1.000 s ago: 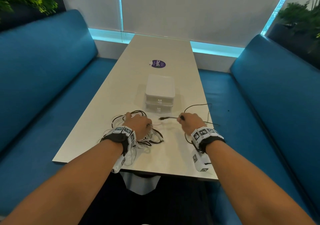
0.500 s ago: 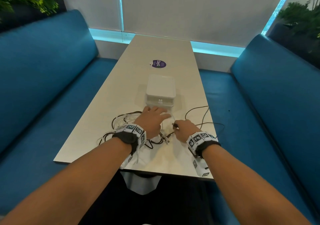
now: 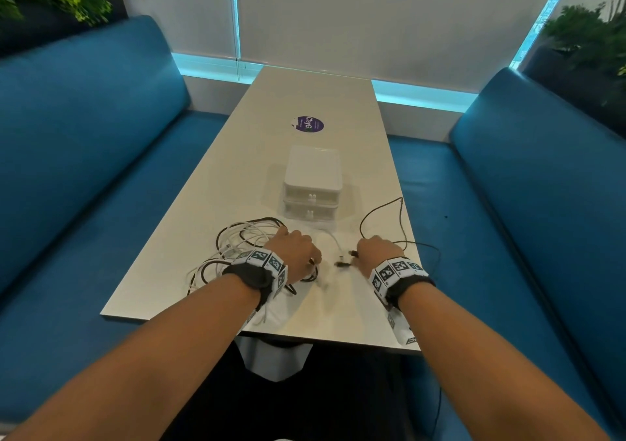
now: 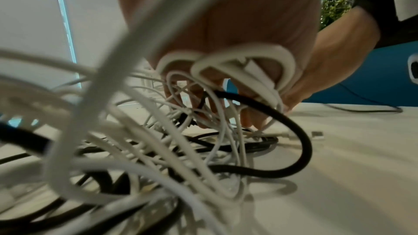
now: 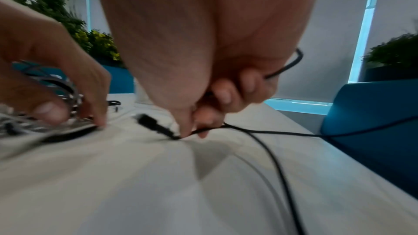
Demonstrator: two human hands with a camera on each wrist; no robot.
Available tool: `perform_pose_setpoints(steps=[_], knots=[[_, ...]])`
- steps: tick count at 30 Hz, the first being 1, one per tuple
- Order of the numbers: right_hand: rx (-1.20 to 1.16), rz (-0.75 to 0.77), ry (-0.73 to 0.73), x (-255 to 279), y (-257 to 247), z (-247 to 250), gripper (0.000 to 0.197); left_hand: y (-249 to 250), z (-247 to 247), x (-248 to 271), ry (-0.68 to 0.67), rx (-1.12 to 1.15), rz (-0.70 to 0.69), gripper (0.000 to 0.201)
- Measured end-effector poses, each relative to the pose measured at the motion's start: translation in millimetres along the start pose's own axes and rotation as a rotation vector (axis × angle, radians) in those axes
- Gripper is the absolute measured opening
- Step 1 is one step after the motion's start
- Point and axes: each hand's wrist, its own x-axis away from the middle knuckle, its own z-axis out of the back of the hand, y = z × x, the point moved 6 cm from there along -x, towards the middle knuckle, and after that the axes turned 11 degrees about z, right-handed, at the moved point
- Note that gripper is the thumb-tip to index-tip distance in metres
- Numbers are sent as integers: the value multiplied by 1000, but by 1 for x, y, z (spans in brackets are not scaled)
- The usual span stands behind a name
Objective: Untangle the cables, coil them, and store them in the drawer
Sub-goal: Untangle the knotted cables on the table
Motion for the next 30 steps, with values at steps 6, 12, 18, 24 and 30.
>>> perform_pose_setpoints(steps=[6,12,18,24,30], knots=[[109,-272,2,29,54,7,24,0,0,-2,15,-87,21,13],[-124,-232,62,23,41,4,17,-2,-4,-7,-49,-34,34,19],[-344,-67,39,-1,1,-10,26,-6,0,-3,-34,30,45,21],[-395,24,69,-2,-13,-7,25,-12,11,-6,63,161,83,23],[-636,38,179,-4,-21,8,28,-18,22,-13,133,189,171,25]])
